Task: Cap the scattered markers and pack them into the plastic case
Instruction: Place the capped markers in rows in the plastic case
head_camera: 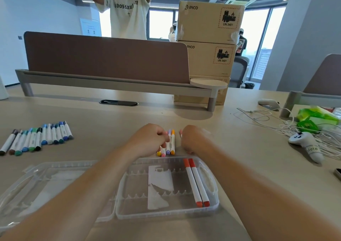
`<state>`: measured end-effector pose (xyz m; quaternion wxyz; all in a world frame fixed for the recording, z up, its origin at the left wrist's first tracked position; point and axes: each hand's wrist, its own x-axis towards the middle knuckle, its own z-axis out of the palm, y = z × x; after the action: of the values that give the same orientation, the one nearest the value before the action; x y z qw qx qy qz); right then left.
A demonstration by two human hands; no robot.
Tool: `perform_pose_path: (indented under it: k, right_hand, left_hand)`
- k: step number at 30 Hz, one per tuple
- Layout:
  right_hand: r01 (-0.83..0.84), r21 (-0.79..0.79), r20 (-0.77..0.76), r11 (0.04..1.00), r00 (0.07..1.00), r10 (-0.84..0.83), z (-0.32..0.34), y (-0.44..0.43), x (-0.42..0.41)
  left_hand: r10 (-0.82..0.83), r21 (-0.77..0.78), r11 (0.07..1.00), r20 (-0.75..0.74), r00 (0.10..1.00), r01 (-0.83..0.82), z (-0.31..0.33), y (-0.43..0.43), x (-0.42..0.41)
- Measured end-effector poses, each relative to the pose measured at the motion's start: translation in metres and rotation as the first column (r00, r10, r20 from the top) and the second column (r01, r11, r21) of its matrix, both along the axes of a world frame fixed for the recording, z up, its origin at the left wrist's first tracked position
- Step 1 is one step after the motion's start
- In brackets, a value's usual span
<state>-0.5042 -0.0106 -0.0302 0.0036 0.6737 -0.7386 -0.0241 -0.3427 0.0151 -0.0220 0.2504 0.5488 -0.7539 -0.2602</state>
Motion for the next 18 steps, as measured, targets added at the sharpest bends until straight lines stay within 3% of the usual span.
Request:
perform_pose_path:
  k: [4, 10, 13, 18]
  right_hand:
    - [0.036, 0.007, 0.119, 0.999, 0.992, -0.037, 0.01, 0.01, 0.003]
    - [-0.07, 0.16, 0.328, 0.985, 0.945, 0.014, 0.043, 0.067, 0.012]
    - [-0.075, 0.324, 0.373, 0.943, 0.926, -0.055, 0.05, 0.097, 0.013]
    - [-0.079, 0.378, 0.41, 0.922, 0.907, -0.09, 0.045, 0.121, 0.008]
  left_hand:
    - [0.014, -0.02, 1.0, 0.042, 0.999, -0.013, -0.001, 0.013, 0.0]
    - [0.002, -0.046, 0.999, 0.128, 0.992, 0.004, -0.002, 0.043, -0.003]
    - [-0.041, -0.048, 0.998, 0.195, 0.98, 0.052, 0.001, 0.058, -0.005]
    - [-0.122, -0.012, 0.991, 0.32, 0.94, 0.132, 0.003, 0.078, -0.012]
